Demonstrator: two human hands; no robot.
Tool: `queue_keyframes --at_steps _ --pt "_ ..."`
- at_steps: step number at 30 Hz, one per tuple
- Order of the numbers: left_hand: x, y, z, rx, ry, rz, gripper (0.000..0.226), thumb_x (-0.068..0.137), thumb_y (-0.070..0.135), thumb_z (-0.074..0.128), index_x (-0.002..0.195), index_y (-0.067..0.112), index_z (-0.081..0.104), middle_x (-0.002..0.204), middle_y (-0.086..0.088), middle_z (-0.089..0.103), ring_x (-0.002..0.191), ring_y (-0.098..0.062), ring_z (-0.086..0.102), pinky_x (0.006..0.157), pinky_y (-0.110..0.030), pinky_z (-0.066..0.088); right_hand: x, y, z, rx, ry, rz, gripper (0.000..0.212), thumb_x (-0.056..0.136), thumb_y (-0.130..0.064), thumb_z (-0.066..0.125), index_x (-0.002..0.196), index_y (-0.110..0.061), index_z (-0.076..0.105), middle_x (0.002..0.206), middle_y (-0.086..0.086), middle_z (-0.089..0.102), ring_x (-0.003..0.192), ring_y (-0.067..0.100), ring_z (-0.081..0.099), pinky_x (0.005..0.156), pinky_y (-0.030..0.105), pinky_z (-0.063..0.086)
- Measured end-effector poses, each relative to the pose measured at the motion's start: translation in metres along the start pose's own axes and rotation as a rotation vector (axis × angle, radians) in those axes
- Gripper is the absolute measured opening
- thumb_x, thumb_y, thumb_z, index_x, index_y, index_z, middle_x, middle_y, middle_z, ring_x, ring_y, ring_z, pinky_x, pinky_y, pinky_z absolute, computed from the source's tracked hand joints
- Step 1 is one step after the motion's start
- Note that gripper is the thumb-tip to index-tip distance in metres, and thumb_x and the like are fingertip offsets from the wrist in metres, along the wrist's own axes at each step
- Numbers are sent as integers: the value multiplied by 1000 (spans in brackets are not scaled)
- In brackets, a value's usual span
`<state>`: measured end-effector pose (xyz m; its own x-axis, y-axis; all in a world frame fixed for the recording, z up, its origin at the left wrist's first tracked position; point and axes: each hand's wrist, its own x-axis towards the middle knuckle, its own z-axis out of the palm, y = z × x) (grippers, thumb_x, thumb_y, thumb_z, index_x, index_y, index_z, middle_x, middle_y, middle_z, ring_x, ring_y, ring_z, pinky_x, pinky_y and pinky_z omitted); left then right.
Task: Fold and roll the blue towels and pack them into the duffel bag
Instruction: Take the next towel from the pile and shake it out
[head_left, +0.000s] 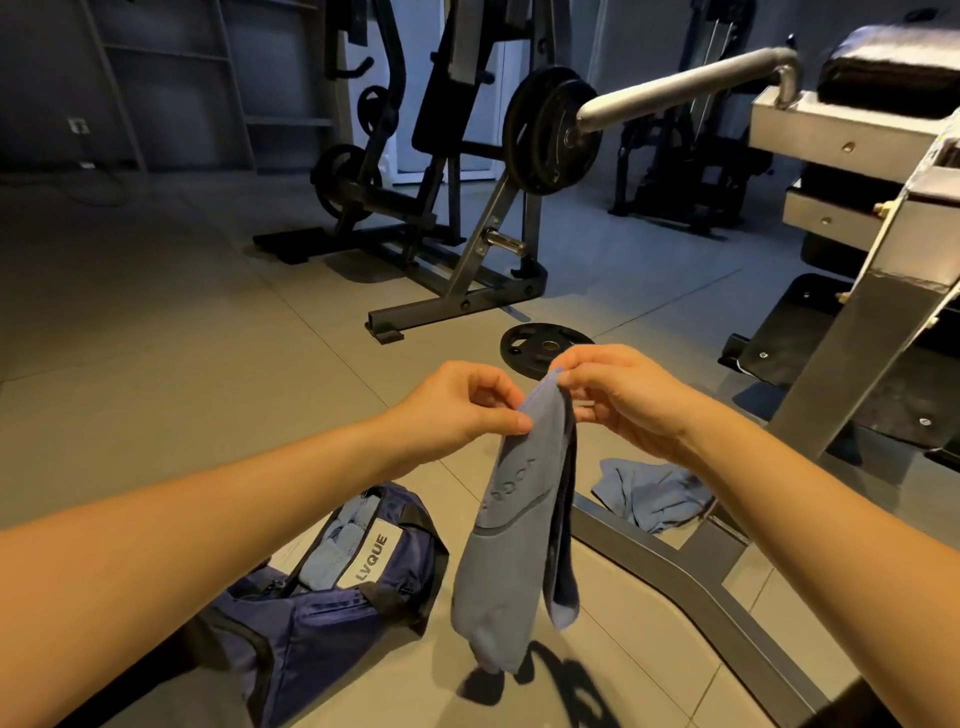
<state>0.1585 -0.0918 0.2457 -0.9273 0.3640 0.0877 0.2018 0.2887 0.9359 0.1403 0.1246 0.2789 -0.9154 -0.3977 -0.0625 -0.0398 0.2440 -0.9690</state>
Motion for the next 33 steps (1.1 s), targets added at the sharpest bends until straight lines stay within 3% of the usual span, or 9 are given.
queue_keyframes --at_steps 7,9,12,15,19,22,25,29,33 --pt "-14 -22 35 252 7 80 7 88 25 78 89 18 76 84 -2 75 79 -20 71 78 -47 59 1 2 -7 70 332 85 6 82 -11 53 77 -10 52 93 20 54 90 30 52 81 37 45" --pt "-20 -25 47 349 -100 103 16 93 35 71 92 21 79 81 2 74 74 -12 68 71 -40 58 0 6 -8 139 344 89 5 76 -14 52 76 -11 48 94 22 56 91 32 55 85 40 47" --pt "-24 -24 54 499 -257 131 33 96 47 63 93 20 80 77 3 72 65 -12 60 57 -31 49 -5 13 -12 179 288 59 14 89 -7 38 78 -10 46 86 21 63 86 29 62 85 38 49" --pt "-17 -29 47 539 -211 139 28 92 47 68 91 22 80 87 7 68 77 -12 62 67 -37 54 -10 13 -14 192 256 35 19 93 -7 35 80 -10 49 79 16 67 77 23 66 76 32 52" --pt "-7 -37 43 459 -47 99 20 82 42 82 89 24 79 105 12 54 94 -5 55 76 -22 44 -13 9 -17 216 203 -9 23 90 -7 33 71 -12 46 71 15 63 66 22 61 63 27 51" --pt "-4 -39 43 413 -81 68 18 81 38 83 92 23 82 128 11 60 111 -7 57 91 -33 50 -15 6 -22 243 181 -44 29 88 -7 32 64 -14 44 64 13 59 57 20 56 57 26 51" --pt "-5 -38 45 367 -125 35 16 84 35 81 93 22 82 114 9 74 104 -6 66 98 -36 51 -14 6 -27 274 204 -53 31 88 -8 32 60 -15 44 60 11 58 52 19 54 53 24 49" --pt "-4 -37 46 336 -101 -7 16 86 34 80 90 19 83 91 6 78 82 -14 71 80 -40 60 -12 9 -38 306 252 -50 24 84 -10 35 62 -15 43 63 13 55 52 19 54 53 26 48" --pt "-5 -35 40 326 -116 6 14 88 28 79 90 15 82 89 4 77 86 -12 71 78 -36 61 -12 13 -50 349 416 -47 17 79 -7 39 64 -14 43 64 11 52 54 20 55 57 27 51"
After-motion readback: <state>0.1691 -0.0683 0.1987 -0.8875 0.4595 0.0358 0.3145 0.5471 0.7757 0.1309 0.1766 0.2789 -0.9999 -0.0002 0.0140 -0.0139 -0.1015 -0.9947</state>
